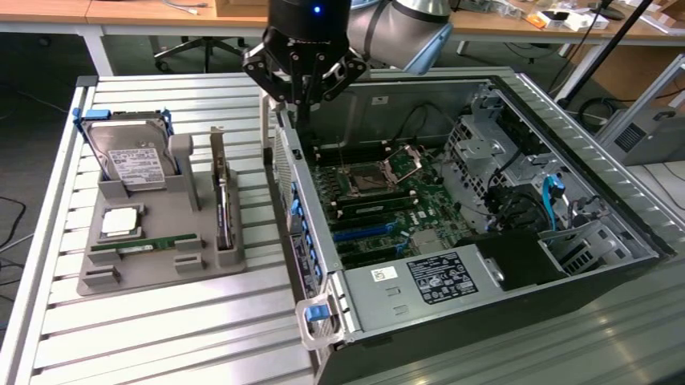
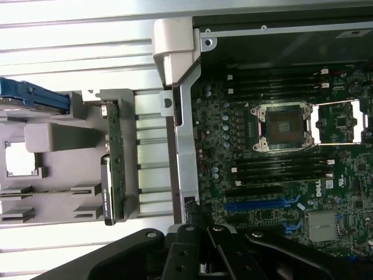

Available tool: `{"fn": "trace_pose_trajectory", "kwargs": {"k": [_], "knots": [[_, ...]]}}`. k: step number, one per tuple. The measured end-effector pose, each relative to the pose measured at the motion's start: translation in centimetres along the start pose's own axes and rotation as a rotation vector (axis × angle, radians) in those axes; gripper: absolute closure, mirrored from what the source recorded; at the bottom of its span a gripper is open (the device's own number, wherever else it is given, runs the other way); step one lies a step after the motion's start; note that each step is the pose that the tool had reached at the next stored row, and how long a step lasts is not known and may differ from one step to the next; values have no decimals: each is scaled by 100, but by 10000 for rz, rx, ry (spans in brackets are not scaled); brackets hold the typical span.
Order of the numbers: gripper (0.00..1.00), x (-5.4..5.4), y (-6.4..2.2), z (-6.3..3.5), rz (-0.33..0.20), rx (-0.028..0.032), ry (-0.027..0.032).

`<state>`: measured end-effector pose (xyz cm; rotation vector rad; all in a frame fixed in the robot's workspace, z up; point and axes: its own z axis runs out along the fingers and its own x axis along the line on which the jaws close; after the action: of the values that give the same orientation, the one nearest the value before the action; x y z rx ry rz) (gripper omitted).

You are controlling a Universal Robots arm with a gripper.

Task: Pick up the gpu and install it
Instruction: 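Reach for the gpu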

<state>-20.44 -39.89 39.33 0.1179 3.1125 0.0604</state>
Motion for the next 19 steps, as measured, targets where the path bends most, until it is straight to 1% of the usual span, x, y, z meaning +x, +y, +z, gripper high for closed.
{"fn": "trace_pose_trajectory", "kwargs": {"k": [19], "knots": [[89, 45, -3, -1, 0, 0, -1]]}}
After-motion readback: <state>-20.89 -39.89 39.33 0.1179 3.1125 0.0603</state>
